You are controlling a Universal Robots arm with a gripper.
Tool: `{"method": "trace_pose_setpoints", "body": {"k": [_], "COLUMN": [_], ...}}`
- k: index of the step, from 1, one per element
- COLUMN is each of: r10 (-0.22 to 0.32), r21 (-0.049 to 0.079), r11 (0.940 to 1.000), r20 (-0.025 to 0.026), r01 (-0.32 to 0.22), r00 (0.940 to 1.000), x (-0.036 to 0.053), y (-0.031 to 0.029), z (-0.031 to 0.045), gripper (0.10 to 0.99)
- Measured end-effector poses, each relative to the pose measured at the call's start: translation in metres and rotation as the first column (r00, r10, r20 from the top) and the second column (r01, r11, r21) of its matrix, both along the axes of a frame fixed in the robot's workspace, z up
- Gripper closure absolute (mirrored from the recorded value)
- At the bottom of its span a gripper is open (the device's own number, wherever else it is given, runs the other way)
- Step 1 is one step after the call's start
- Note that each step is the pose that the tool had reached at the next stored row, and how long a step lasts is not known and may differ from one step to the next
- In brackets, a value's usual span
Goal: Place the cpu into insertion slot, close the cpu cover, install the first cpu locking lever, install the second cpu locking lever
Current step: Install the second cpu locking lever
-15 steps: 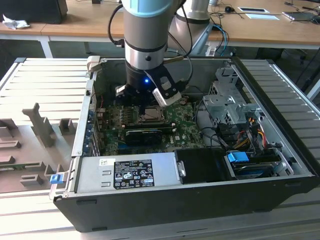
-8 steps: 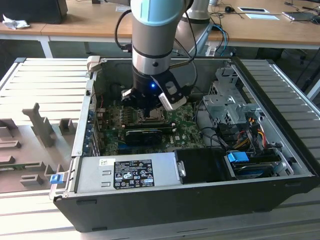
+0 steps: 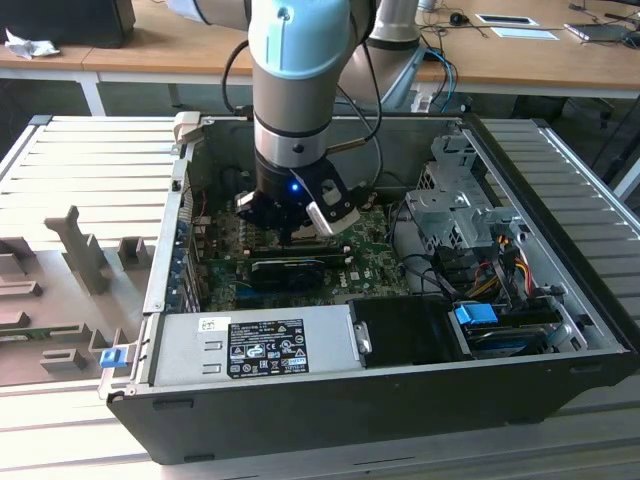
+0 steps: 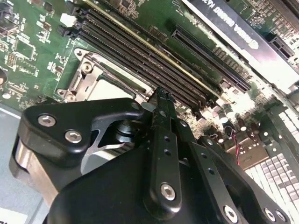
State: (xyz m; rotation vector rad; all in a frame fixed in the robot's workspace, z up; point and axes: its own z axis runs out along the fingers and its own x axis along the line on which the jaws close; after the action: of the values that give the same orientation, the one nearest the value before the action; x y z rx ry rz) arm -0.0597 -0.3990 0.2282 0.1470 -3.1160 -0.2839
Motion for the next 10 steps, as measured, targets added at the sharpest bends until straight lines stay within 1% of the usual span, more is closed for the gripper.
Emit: {"method": "trace_pose_setpoints", "body": {"k": [2, 3, 5, 6, 7, 8, 9, 10], "r10": [0.0, 0.0, 0.0, 0.0, 0.0, 0.0, 0.0, 0.0], "r21": [0.003, 0.005, 0.012, 0.026, 0.047, 0.063, 0.067, 0.074], "r11": [1.0, 1.0, 0.9999, 0.9997, 0.9989, 0.998, 0.9978, 0.9972], "r20": [0.0, 0.0, -0.0002, 0.0001, -0.0001, 0.0001, 0.0001, -0.0002], "r01": [0.0, 0.0, 0.0, 0.0, 0.0, 0.0, 0.0, 0.0], "r00": [1.0, 1.0, 1.0, 1.0, 1.0, 1.0, 1.0, 1.0], "x": [-0.0001, -0.0007, -0.0068, -0.0076, -0.0082, -0.0096, -0.01, -0.0117], "y": [0.0, 0.0, -0.0001, -0.0002, -0.0003, -0.0003, -0.0004, -0.0007], "z": [-0.0028, -0.0057, -0.009, -0.0095, -0.0097, -0.0117, -0.0134, -0.0146], "gripper": [0.98, 0.98, 0.98, 0.98, 0.98, 0.98, 0.98, 0.98]}}
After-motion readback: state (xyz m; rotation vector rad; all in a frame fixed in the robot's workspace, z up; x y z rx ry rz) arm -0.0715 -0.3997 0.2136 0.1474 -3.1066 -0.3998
